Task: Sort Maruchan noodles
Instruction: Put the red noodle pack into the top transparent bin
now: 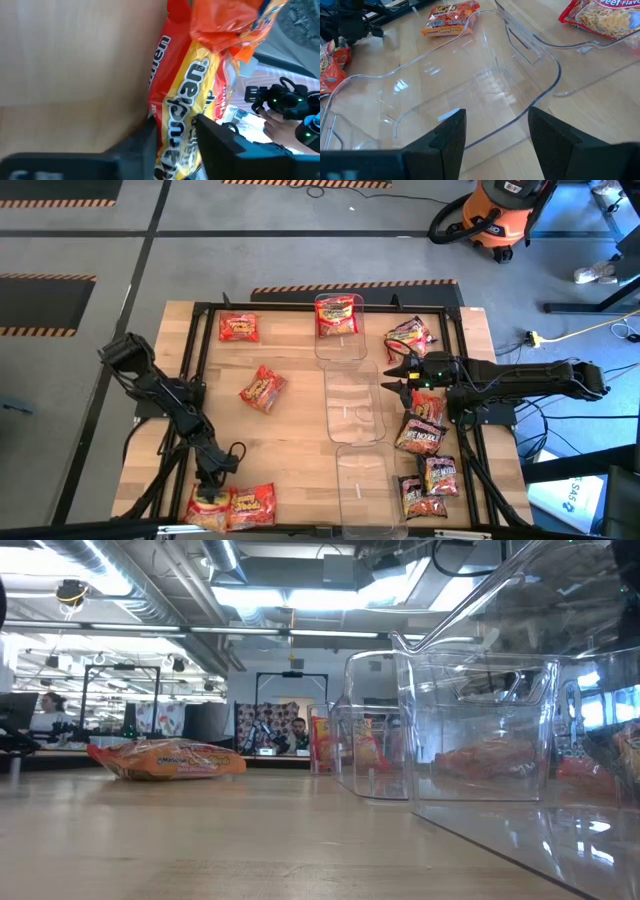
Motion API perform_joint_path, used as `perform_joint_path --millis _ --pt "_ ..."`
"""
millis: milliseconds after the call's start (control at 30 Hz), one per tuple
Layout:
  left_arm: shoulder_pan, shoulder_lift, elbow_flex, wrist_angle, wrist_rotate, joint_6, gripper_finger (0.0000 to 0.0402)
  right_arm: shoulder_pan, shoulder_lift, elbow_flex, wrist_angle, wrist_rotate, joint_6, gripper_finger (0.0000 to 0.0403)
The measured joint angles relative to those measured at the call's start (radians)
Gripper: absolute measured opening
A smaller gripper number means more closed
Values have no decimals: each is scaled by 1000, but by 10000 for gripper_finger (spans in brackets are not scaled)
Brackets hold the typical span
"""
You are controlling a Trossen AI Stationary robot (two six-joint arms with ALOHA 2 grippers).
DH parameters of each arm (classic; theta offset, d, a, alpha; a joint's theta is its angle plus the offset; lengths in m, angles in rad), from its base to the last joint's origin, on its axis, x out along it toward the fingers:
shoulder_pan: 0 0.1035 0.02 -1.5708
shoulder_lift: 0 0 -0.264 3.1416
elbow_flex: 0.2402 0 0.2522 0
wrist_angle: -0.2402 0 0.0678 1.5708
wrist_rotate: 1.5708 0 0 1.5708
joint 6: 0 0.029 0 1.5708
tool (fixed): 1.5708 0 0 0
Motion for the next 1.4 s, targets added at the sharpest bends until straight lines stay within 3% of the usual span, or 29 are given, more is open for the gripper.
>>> perform_joint_path --millis 167,233,567,900,1167,1400 --pt "0 0 0 2 0 2 22 0 0 0 0 0 0 193" --pt "0 -1 0 4 8 0 8 0 0 0 0 0 0 193" --pt "20 -112 -3 -68 26 -82 2 0 0 0 2 0 0 193" --pt "103 -398 -3 -492 -49 -16 1 -1 0 0 10 0 0 193" --pt "198 -595 -2 -685 -295 154 1 -1 0 53 10 0 -28 193" --pt "303 -663 -1 -665 -572 341 0 -1 0 77 10 1 -54 193"
